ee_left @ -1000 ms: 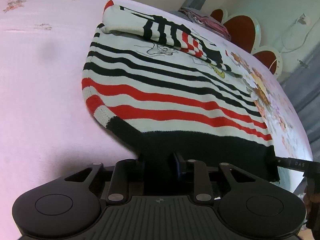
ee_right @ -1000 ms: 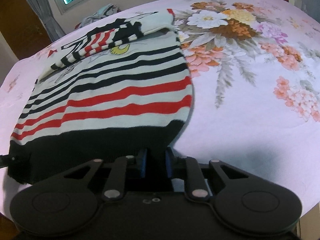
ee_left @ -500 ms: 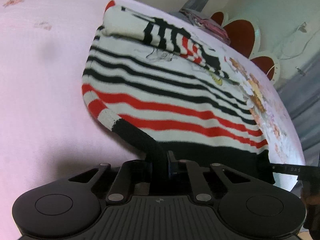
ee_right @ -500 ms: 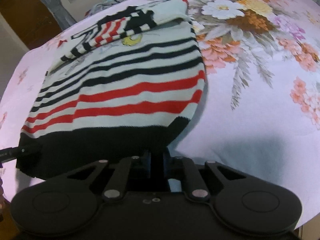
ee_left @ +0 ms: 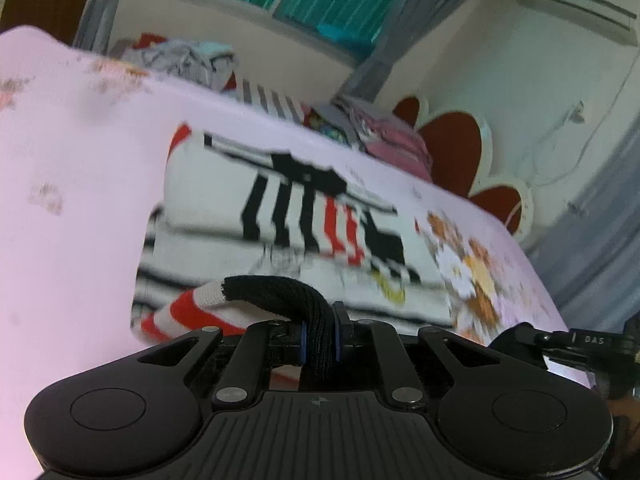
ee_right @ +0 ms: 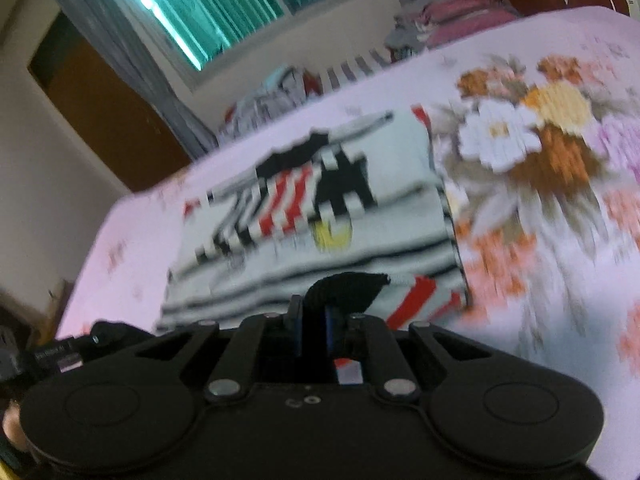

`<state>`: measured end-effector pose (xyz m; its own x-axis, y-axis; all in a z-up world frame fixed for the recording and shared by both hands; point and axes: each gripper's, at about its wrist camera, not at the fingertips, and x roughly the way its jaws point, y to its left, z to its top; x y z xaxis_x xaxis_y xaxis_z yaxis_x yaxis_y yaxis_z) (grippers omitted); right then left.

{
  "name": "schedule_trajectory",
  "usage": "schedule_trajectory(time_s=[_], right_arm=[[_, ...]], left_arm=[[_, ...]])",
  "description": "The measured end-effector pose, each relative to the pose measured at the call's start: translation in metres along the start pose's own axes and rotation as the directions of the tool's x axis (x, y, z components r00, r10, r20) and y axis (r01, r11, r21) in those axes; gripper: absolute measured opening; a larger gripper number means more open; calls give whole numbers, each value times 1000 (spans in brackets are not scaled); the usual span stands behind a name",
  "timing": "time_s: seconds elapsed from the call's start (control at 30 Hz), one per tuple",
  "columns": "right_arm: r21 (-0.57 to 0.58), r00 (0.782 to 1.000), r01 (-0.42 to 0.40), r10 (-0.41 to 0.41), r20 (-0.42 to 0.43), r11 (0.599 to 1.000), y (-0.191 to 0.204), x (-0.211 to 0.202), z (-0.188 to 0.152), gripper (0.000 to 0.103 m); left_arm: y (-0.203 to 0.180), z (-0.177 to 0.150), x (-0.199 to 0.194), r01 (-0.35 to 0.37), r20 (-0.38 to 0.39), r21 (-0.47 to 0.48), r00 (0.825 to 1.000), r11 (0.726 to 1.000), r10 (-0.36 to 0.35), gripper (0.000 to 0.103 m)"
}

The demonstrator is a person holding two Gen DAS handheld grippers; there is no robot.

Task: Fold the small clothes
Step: 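Carry the held hem over the folded sleeves with both grippers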

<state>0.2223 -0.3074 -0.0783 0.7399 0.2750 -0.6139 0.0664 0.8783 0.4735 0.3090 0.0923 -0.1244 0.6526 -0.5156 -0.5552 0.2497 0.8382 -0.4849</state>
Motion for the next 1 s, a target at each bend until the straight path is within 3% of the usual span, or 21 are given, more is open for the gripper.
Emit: schedule_trajectory(time_s=[0.2,0.53,1.0], right_arm=[[28,998,-19,17,66,999,-8,29,44,10],[23,996,-33,31,81,999,-15,85,103,10],[85,1000,-7,6,16,996,-40,167,150,10]], left_arm=[[-2,38,33,-16,61,-6,998,1000,17,11],[-4,91,91,-44,106,-27,993,999,47,11],[22,128,167,-133,63,-120,988,984,141,11]])
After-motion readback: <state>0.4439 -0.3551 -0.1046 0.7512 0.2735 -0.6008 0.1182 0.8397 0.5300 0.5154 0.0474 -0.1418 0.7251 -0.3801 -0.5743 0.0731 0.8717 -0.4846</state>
